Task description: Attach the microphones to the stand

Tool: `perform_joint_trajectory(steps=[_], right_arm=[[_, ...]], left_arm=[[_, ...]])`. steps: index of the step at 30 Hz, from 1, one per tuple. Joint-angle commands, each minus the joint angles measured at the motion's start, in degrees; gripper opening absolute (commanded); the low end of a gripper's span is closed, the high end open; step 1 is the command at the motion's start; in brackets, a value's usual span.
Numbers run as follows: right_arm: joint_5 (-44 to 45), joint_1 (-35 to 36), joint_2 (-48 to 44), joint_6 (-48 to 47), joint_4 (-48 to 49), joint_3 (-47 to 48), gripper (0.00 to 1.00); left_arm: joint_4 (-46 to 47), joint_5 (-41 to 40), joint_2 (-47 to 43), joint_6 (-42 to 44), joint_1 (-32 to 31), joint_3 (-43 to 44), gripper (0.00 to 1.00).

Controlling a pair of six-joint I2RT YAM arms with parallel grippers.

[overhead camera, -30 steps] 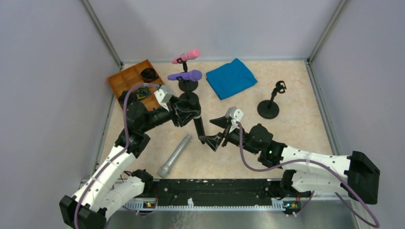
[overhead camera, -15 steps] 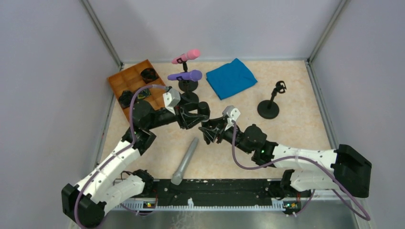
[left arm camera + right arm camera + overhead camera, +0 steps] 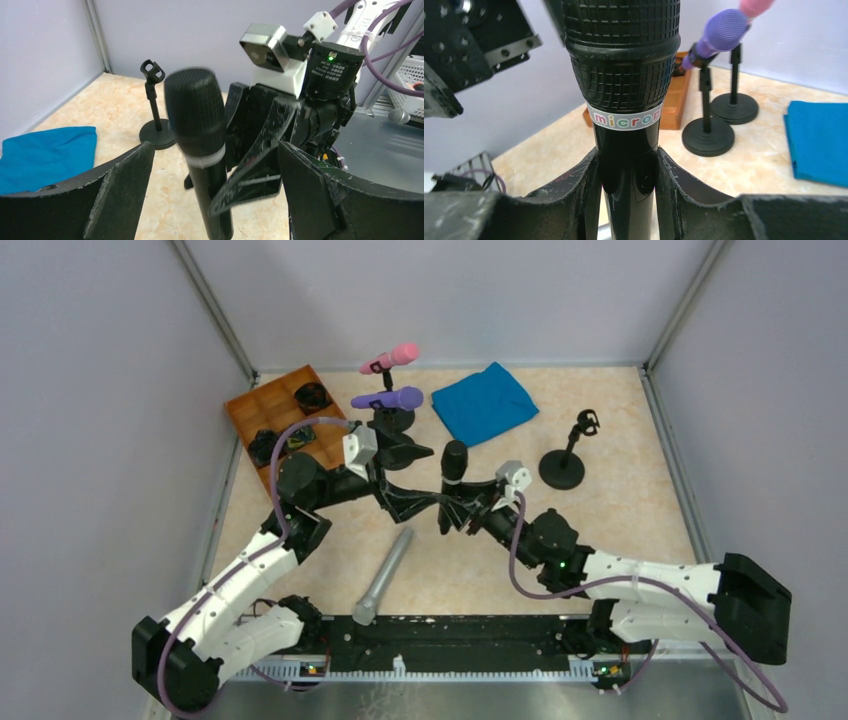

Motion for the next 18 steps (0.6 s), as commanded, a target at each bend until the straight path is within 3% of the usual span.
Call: perform_joint_trajectory(steps=[1,5,11,18], right_arm=[[11.6,0.0,-6.8,4.9,4.7,-1.7,0.0],[15.7,-1.1,-11.1,11.6,3.8,-2.4,0.0],[8.7,-2.3,-12.3,15.8,16.0,-4.0,0.0],[4.0,-2.7,-11.8,16.7,14.8,-2.0,0.0]], left_arm=[[6.1,-0.3,-0.8,-0.6,-0.2,-1.6,0.99],[6.9,0.2,0.5,-0.7,-0.3,-2.4,0.99],[6.5,-0.7,4.4,-0.3,-3.0,-2.1,0.95],[5.0,-5.9,9.2,1.8,-10.3,0.0,0.88]])
